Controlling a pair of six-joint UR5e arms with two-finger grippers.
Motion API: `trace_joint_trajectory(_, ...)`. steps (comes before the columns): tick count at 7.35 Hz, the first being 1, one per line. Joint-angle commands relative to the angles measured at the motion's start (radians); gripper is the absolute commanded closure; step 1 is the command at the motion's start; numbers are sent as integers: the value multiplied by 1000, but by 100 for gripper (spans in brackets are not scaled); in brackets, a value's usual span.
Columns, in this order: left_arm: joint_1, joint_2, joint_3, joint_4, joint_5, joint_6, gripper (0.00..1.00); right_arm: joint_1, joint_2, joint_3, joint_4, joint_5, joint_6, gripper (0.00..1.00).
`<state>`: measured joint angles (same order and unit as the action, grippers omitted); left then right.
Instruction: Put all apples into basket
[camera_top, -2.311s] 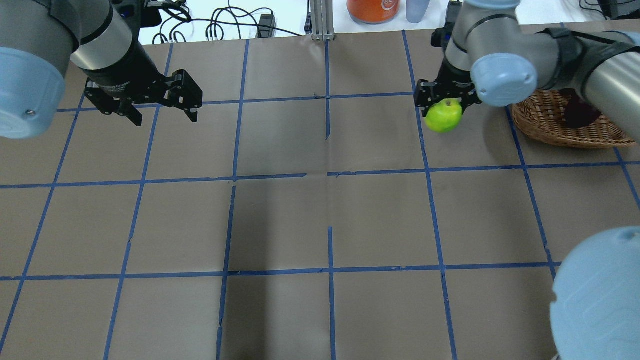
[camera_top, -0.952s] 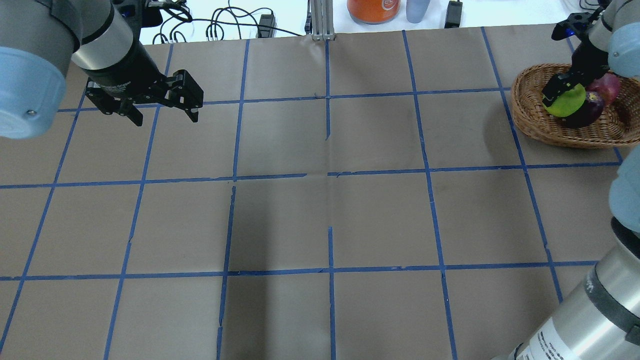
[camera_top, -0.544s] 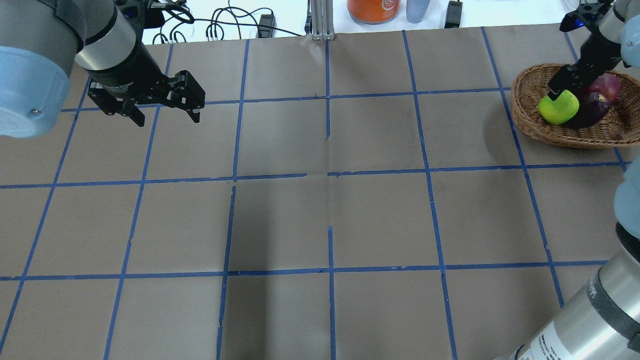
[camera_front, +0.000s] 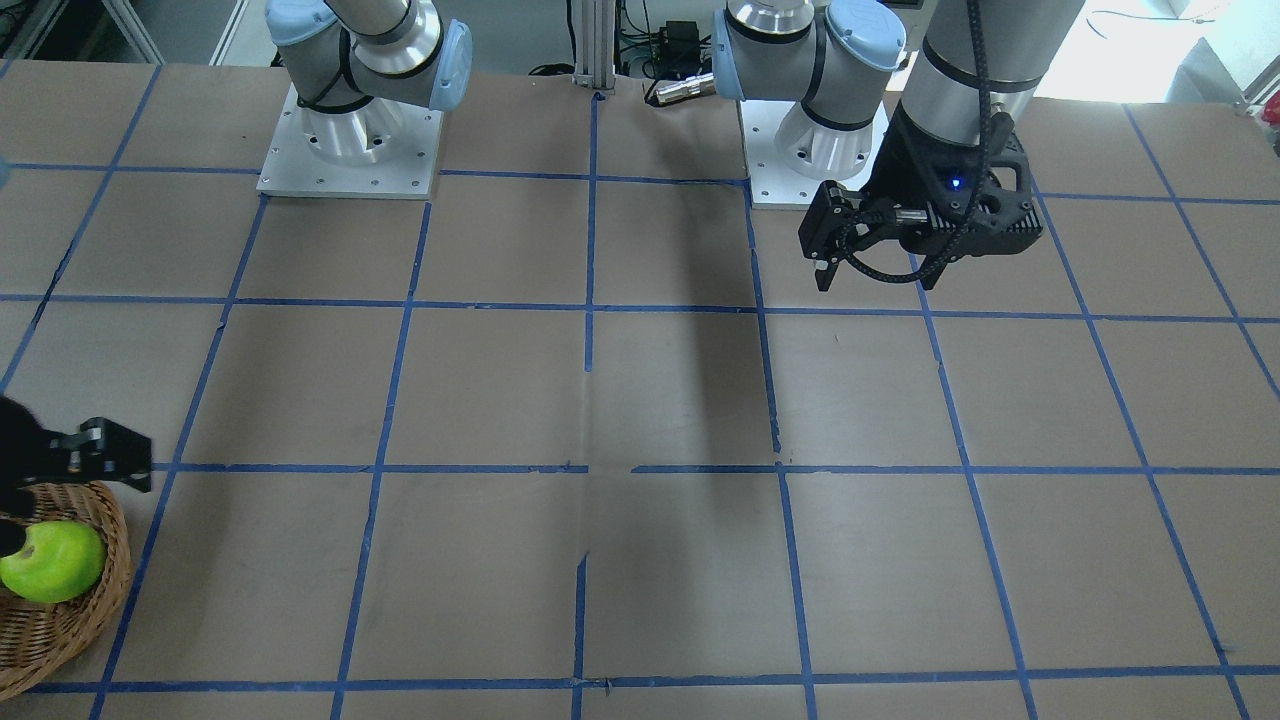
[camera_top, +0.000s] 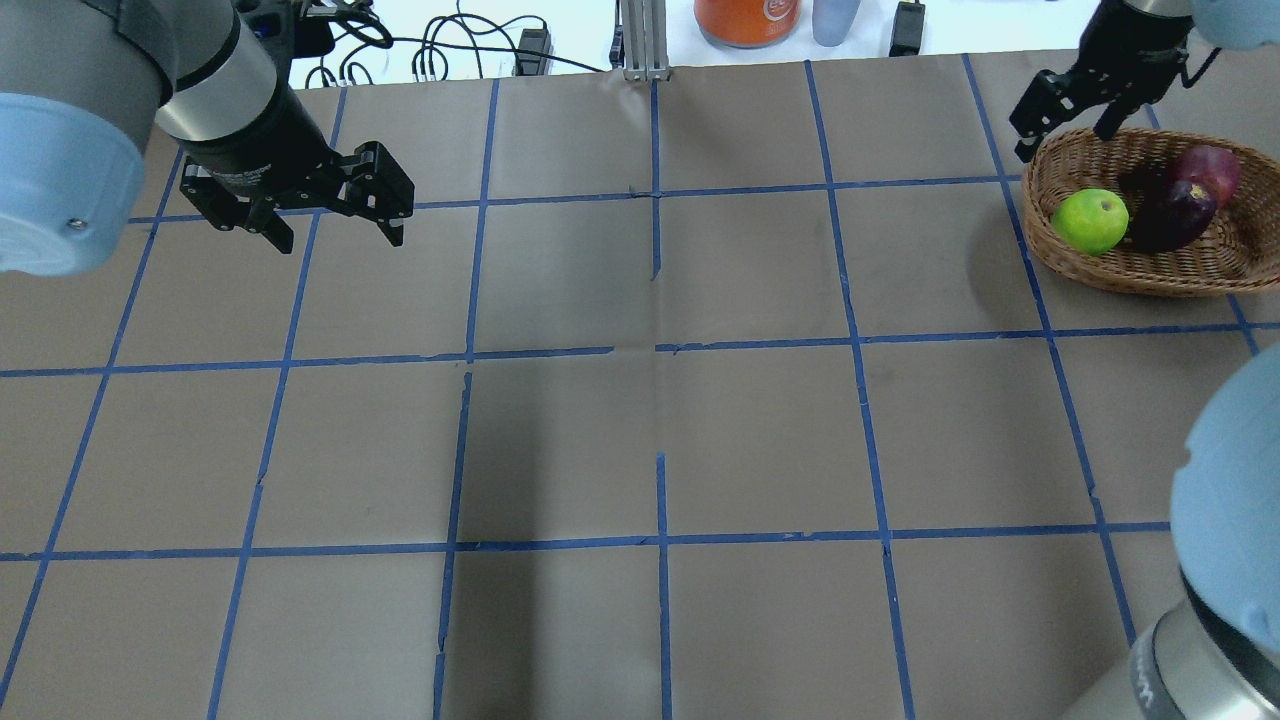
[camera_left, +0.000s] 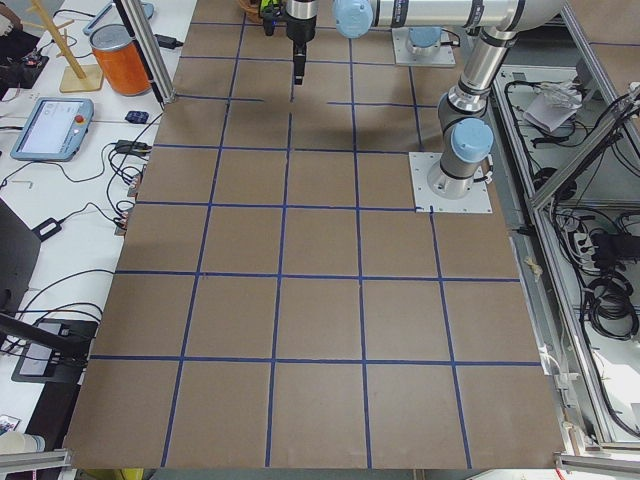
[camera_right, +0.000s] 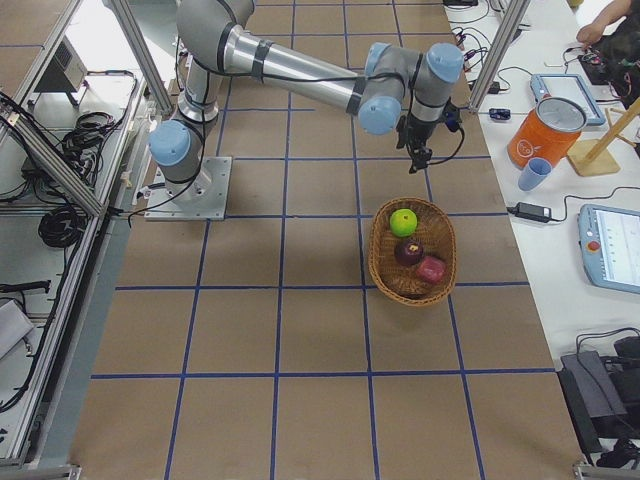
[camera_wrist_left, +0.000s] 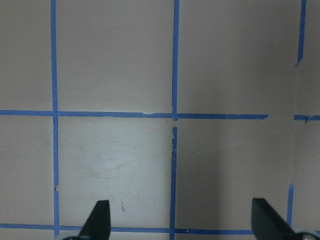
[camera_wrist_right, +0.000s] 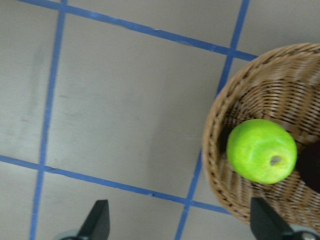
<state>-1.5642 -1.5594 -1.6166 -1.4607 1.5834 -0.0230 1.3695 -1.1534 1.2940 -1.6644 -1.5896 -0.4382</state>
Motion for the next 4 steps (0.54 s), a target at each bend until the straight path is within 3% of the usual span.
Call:
trace_joint_trajectory(1, 0, 9, 3, -3, 3, 0, 0, 251, -80, 4, 99, 5, 300, 0)
trace_joint_trajectory(2, 0, 7, 3, -3, 3, 2, 0, 304, -106, 7, 107, 23, 384, 0)
trace_joint_trajectory(3, 0, 9, 1, -3, 6, 2, 0, 304, -144, 27, 168, 98, 383, 1)
trace_joint_trajectory(4, 0, 7, 1, -3, 4, 2, 0, 300, -207, 92, 182, 135, 374, 2)
